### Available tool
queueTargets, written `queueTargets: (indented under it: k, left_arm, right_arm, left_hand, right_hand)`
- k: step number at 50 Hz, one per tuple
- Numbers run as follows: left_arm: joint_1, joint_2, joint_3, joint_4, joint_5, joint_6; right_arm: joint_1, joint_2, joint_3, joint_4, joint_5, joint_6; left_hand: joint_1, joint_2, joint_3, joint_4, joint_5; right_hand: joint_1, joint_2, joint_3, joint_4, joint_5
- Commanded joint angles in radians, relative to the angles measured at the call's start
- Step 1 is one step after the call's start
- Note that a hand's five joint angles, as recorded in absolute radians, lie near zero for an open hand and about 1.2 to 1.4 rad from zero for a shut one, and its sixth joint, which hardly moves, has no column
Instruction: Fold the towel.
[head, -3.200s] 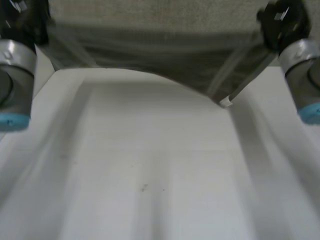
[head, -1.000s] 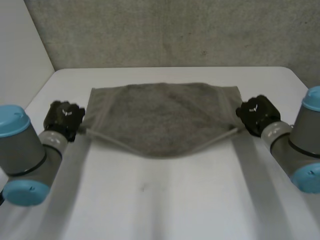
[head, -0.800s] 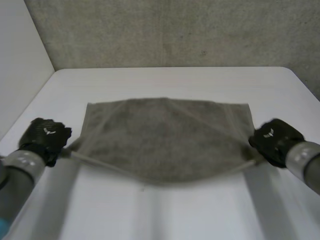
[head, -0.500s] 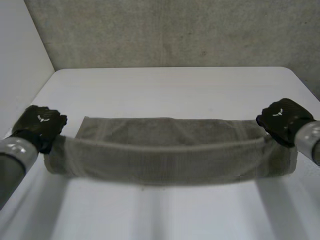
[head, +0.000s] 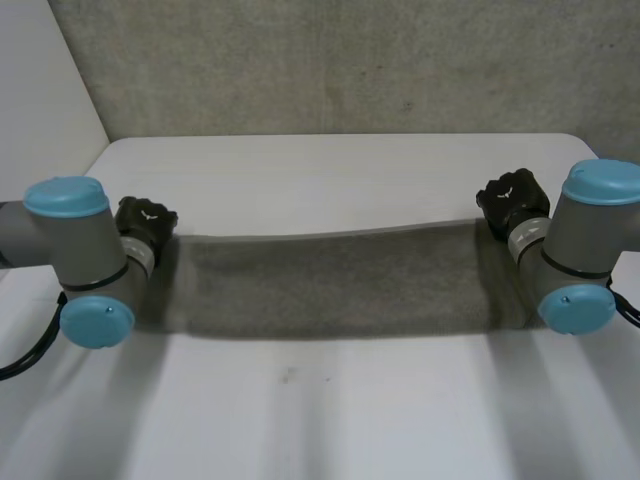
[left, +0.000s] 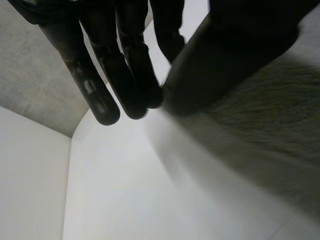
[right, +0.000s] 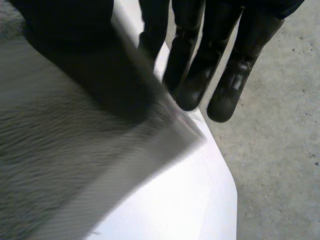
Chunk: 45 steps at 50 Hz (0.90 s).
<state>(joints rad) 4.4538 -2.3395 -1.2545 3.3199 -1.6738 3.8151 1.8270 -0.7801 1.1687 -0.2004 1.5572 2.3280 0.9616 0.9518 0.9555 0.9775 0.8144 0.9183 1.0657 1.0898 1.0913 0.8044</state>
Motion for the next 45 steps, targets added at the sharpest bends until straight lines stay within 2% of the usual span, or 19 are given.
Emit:
queueTargets:
  k: [1, 4, 12, 14, 17, 22, 29, 31, 34, 36, 40, 42, 43, 45]
  left_arm:
    - [-0.041, 0.008, -0.011, 0.001, -0.021, -0.008]
    - [-0.050, 0.029, -0.029, 0.004, -0.035, -0.022]
    - [-0.042, 0.239, -0.160, 0.017, -0.030, -0.126]
    - [-0.041, 0.334, -0.236, 0.017, -0.027, -0.169]
    - [-0.041, 0.374, -0.275, 0.020, -0.026, -0.183]
    - [-0.041, 0.505, -0.422, 0.046, 0.009, -0.206]
    - [-0.041, 0.582, -0.516, 0.109, 0.029, -0.229]
    - [-0.041, 0.597, -0.533, 0.121, 0.029, -0.245]
    - [-0.039, 0.598, -0.537, 0.127, 0.028, -0.258]
    - [-0.036, 0.598, -0.545, 0.132, 0.028, -0.293]
    - [-0.030, 0.597, -0.550, 0.132, 0.028, -0.322]
    - [-0.027, 0.597, -0.554, 0.132, 0.029, -0.334]
    - [-0.027, 0.597, -0.554, 0.132, 0.029, -0.335]
    - [-0.027, 0.597, -0.556, 0.132, 0.029, -0.336]
  right_arm:
    - [0.006, 0.024, -0.018, 0.003, 0.001, -0.004]
    - [0.005, -0.025, 0.003, 0.007, 0.006, 0.014]
    - [-0.011, -0.237, 0.187, 0.022, 0.000, 0.136]
    - [-0.011, -0.322, 0.267, 0.070, -0.011, 0.158]
    - [-0.017, -0.384, 0.325, 0.152, -0.029, 0.169]
    - [-0.086, -0.415, 0.419, 0.239, -0.078, 0.197]
    - [-0.146, -0.427, 0.542, 0.211, -0.180, 0.231]
    - [-0.187, -0.421, 0.590, 0.141, -0.227, 0.254]
    - [-0.198, -0.413, 0.609, 0.101, -0.233, 0.260]
    - [-0.207, -0.392, 0.623, 0.026, -0.241, 0.272]
    - [-0.212, -0.358, 0.618, -0.014, -0.230, 0.278]
    - [-0.224, -0.325, 0.609, -0.020, -0.227, 0.272]
    - [-0.224, -0.324, 0.609, -0.020, -0.227, 0.272]
    - [-0.239, -0.300, 0.606, -0.028, -0.230, 0.271]
  left_hand:
    - [-0.787, -0.777, -0.781, -0.803, -0.814]
    - [-0.787, -0.777, -0.781, -0.803, -0.814]
    - [-0.787, -0.777, -0.781, -0.803, -0.814]
    - [-0.787, -0.777, -0.781, -0.803, -0.814]
    - [-0.787, -0.777, -0.781, -0.803, -0.814]
    - [-0.787, -0.777, -0.781, -0.803, -0.814]
    - [-0.787, -0.777, -0.781, -0.803, -0.814]
    - [-0.787, -0.777, -0.781, -0.803, -0.814]
    - [-0.787, -0.777, -0.781, -0.803, -0.814]
    - [-0.787, -0.777, -0.781, -0.803, -0.814]
    - [-0.787, -0.777, -0.781, -0.803, -0.814]
    - [-0.787, -0.777, -0.781, -0.803, -0.814]
    - [-0.787, -0.777, -0.781, -0.803, -0.814]
    - [-0.787, -0.777, -0.781, -0.803, -0.814]
  right_hand:
    - [-0.744, -0.891, -0.915, -0.917, -0.804]
    - [-0.744, -0.891, -0.915, -0.917, -0.804]
    - [-0.744, -0.891, -0.915, -0.917, -0.804]
    - [-0.744, -0.891, -0.915, -0.917, -0.804]
    - [-0.744, -0.891, -0.915, -0.917, -0.804]
    - [-0.744, -0.891, -0.915, -0.917, -0.804]
    - [-0.648, -0.796, -0.820, -0.821, -0.709]
    - [-0.555, -0.702, -0.726, -0.728, -0.615]
    - [-0.528, -0.675, -0.699, -0.701, -0.589]
    - [-0.382, -0.529, -0.553, -0.555, -0.443]
    - [-0.343, -0.490, -0.515, -0.516, -0.404]
    - [-0.191, -0.339, -0.363, -0.364, -0.252]
    - [-0.190, -0.338, -0.362, -0.363, -0.251]
    - [0.201, 0.054, 0.030, 0.028, 0.140]
